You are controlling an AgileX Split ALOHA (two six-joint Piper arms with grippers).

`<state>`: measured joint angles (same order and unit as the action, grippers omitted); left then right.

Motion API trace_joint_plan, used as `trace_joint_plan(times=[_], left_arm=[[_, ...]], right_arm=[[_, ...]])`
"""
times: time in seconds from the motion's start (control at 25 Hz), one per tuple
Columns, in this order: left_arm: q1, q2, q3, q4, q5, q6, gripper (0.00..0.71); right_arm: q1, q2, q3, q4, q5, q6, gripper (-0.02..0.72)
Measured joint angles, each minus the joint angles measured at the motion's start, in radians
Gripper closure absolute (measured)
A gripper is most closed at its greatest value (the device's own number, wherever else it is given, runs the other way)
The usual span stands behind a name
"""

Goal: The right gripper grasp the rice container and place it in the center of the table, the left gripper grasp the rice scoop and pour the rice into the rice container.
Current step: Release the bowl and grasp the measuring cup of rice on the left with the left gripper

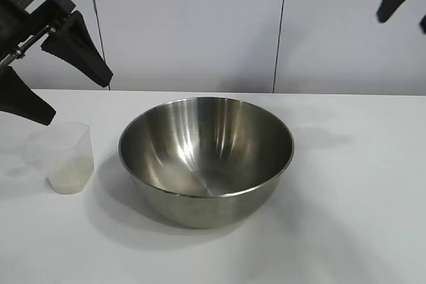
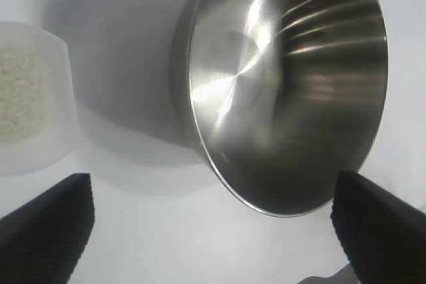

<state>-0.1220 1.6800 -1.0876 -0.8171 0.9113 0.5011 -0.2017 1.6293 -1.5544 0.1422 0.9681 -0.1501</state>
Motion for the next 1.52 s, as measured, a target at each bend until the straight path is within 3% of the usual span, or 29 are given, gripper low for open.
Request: trace_joint_plan(times=[0.08, 0.24, 0.4, 0.56, 0.88, 1.08, 1.36, 1.52], left_arm=[[0.000, 0.000, 0.000, 0.000, 0.000, 0.000, 0.015], [0.000, 0.000, 0.000, 0.000, 0.000, 0.000, 0.015], [0.000, 0.000, 0.000, 0.000, 0.000, 0.000, 0.015], [0.000, 0.000, 0.000, 0.000, 0.000, 0.000, 0.015], [0.000, 0.000, 0.000, 0.000, 0.000, 0.000, 0.015], [0.000, 0.000, 0.000, 0.000, 0.000, 0.000, 0.015], [0.000, 0.000, 0.000, 0.000, 0.000, 0.000, 0.015], [0.000, 0.000, 0.000, 0.000, 0.000, 0.000, 0.015]], right_arm=[[-0.080, -0.086, 0.000, -0.023, -0.001, 0.000, 0.252], [-0.149, -0.307, 0.014, 0.035, -0.001, -0.029, 0.252], [-0.100, -0.573, 0.069, 0.112, -0.001, -0.085, 0.252], [-0.008, -0.853, 0.184, 0.141, 0.001, -0.131, 0.252], [0.020, -1.380, 0.602, 0.137, 0.001, -0.141, 0.252], [0.020, -1.575, 0.859, 0.130, -0.024, -0.142, 0.252], [0.040, -1.647, 0.993, 0.115, 0.005, -0.105, 0.252], [0.098, -1.647, 1.017, 0.071, 0.047, -0.075, 0.252]])
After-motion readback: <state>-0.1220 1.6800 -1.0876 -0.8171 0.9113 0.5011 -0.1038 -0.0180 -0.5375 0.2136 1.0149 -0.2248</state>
